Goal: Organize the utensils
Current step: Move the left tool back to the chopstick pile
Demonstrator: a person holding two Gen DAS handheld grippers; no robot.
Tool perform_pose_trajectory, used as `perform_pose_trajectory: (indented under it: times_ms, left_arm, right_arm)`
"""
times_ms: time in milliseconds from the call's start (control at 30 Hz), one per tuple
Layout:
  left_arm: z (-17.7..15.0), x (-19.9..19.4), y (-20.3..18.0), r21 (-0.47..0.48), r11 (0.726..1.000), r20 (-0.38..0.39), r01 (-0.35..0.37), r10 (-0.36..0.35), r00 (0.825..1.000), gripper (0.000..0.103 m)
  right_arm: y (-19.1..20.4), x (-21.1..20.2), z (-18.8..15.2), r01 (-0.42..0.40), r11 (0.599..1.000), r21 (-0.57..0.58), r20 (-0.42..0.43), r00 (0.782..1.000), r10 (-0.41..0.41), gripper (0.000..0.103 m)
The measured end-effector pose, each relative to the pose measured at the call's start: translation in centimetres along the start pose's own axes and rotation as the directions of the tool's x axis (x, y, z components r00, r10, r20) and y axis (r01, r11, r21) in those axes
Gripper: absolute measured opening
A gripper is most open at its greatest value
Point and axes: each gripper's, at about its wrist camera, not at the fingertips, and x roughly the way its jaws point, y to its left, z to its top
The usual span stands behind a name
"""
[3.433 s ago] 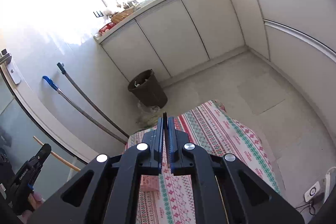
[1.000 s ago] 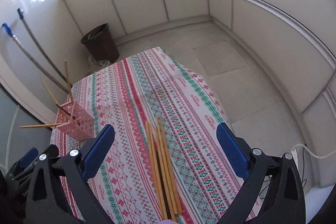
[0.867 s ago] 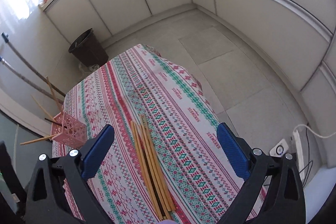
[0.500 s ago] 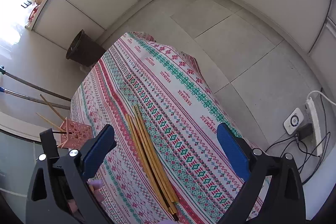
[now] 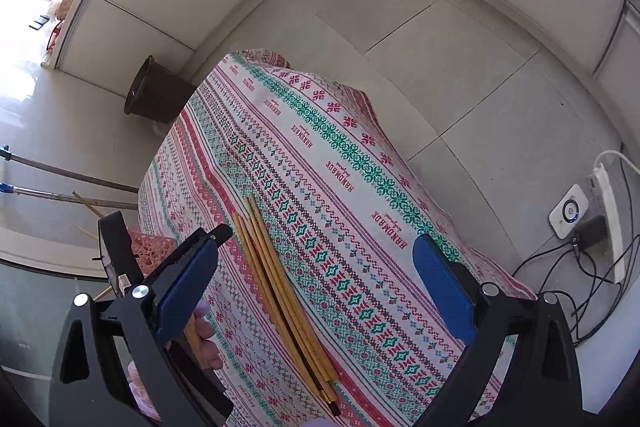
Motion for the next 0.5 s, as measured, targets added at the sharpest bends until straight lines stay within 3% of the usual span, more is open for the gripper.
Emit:
perform_pose_trajectory:
  times_ms: [167,267,500]
  left_arm:
    - [0.4,0.3,-0.1,0.03,0.999,0.023,-0.038,0.037,0.999,0.09]
    - [0.7,0.7,-0.7,0.052,0.997,0.016,-0.054,0.053,0.998,0.084]
    - [1.6,2.8,-1.2,0.05,0.996,0.013,-0.074,0.074,0.997,0.084]
  right_arm:
    - [-0.5,0.3,0.1,0.009,1.0,0.017,-0.006,1.0,-0.009,0.095]
    - [-0.8,0.6,0.2,0.005,1.0,0.024,-0.023,1.0,-0.004,0.095]
    - [-1.0,1.2,0.2,0.012,1.0,0.025,-0.041,0.999,-0.011,0.095]
